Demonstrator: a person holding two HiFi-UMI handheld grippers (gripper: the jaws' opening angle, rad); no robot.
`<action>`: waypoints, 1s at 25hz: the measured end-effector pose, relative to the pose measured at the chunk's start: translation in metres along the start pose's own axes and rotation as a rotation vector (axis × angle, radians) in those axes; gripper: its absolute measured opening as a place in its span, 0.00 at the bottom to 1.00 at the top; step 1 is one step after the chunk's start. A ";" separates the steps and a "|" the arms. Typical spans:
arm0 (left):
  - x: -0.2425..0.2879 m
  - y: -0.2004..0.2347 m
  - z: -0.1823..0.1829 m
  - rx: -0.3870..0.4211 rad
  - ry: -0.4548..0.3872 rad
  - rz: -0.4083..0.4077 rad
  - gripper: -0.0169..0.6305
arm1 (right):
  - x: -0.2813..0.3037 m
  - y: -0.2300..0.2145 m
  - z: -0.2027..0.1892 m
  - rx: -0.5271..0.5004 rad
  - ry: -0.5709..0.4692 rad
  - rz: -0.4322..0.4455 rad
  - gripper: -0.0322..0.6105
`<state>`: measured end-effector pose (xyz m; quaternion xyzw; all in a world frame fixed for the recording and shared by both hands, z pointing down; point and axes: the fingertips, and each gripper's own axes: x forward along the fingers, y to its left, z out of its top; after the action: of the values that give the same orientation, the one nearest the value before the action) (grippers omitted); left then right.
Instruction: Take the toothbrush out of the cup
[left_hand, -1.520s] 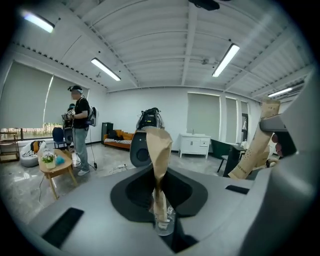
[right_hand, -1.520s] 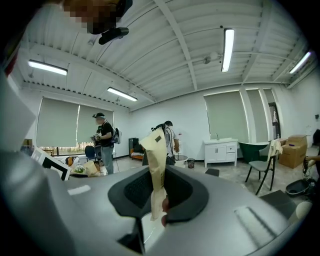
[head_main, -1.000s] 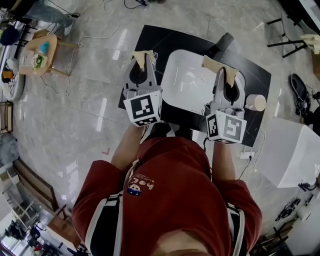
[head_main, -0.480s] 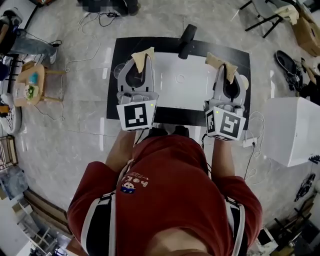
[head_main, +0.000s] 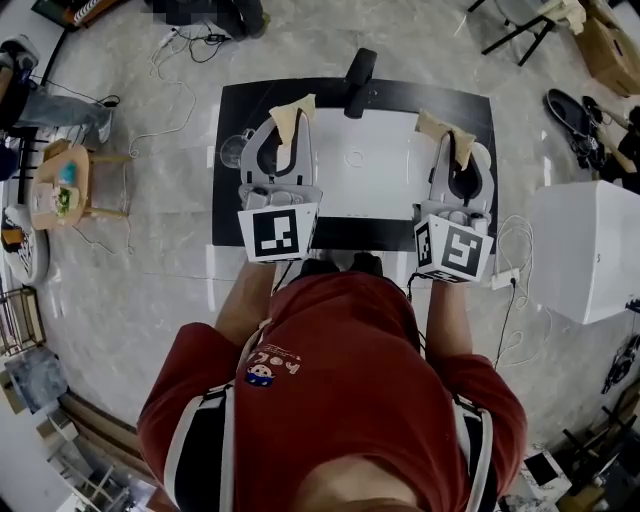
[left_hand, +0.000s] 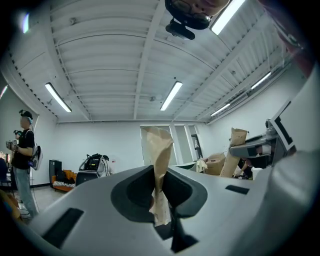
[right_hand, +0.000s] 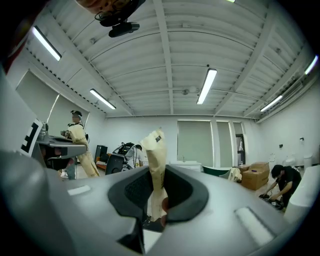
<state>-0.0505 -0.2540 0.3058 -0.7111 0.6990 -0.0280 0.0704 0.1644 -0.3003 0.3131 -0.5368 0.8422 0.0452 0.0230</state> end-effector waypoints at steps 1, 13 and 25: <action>0.000 0.000 0.000 0.000 -0.002 -0.001 0.09 | 0.000 0.000 0.000 -0.002 0.001 0.001 0.15; 0.001 0.000 -0.004 -0.020 0.010 0.008 0.08 | 0.004 0.004 -0.004 -0.002 0.010 0.016 0.15; 0.001 0.002 -0.005 -0.021 0.006 0.012 0.08 | 0.007 0.006 -0.006 0.002 0.011 0.022 0.15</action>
<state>-0.0527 -0.2553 0.3103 -0.7075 0.7038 -0.0223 0.0608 0.1563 -0.3048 0.3183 -0.5278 0.8482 0.0413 0.0183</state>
